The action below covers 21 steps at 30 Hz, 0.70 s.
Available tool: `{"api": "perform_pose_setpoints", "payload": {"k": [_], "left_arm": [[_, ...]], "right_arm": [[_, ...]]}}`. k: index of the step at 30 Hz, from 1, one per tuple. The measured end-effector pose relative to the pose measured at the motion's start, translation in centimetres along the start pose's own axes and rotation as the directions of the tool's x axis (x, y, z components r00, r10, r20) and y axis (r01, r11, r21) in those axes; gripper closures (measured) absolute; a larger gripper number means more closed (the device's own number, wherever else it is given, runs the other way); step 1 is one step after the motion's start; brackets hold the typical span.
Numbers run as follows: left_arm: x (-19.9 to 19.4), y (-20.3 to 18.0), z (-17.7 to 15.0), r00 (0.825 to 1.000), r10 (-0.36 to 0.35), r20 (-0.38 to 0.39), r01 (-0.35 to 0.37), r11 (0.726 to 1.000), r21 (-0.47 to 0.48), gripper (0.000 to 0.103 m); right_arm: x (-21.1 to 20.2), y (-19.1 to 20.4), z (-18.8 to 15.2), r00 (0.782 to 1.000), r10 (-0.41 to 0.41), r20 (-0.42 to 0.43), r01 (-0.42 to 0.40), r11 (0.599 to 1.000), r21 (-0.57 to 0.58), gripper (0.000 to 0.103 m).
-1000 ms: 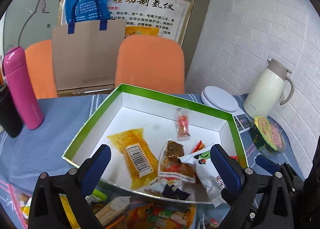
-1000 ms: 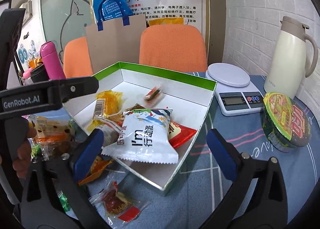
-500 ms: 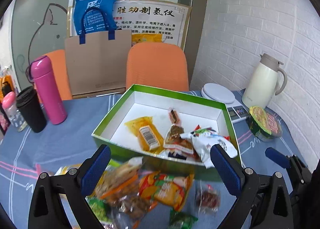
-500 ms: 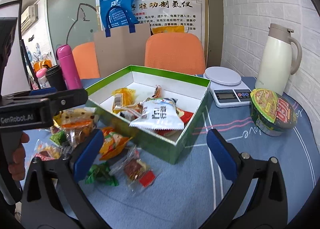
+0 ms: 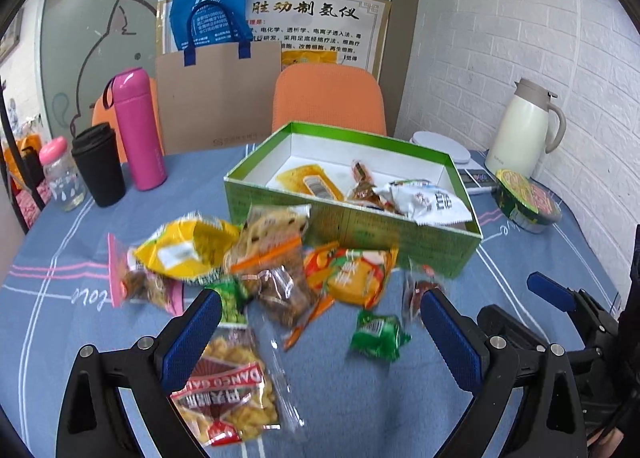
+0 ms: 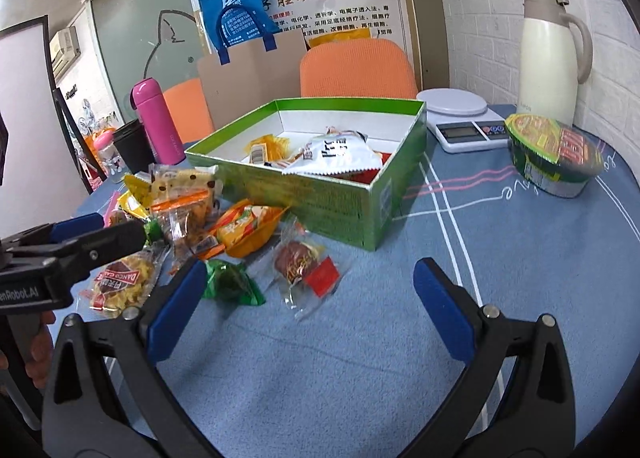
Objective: Organize snacks
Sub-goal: 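Withdraw both tools from the box back toward the snack pile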
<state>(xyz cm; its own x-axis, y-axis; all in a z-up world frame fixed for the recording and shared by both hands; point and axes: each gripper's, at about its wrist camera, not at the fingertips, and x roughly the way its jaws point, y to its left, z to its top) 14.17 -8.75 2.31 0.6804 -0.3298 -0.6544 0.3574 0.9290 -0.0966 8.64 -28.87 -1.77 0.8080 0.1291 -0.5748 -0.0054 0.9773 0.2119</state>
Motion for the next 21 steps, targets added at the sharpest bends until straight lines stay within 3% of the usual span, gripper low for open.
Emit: {"api": "perform_pose_setpoints", "payload": {"k": [17, 20, 21], "left_arm": [[1.1, 1.5, -4.8, 0.991, -0.087, -0.102, 0.081, 0.995, -0.062, 0.002], [0.9, 1.8, -4.9, 0.991, -0.095, -0.097, 0.087, 0.993, -0.079, 0.011], [0.9, 1.7, -4.8, 0.99, -0.104, -0.097, 0.097, 0.992, -0.079, 0.013]], "right_arm": [[4.3, -0.3, 0.1, 0.993, 0.021, -0.12, -0.019, 1.0, 0.017, 0.001], [5.4, 0.2, 0.6, 0.991, 0.024, -0.13, -0.024, 1.0, 0.003, 0.001], [5.7, 0.2, 0.7, 0.99, 0.024, -0.14, -0.024, 1.0, -0.001, 0.007]]}}
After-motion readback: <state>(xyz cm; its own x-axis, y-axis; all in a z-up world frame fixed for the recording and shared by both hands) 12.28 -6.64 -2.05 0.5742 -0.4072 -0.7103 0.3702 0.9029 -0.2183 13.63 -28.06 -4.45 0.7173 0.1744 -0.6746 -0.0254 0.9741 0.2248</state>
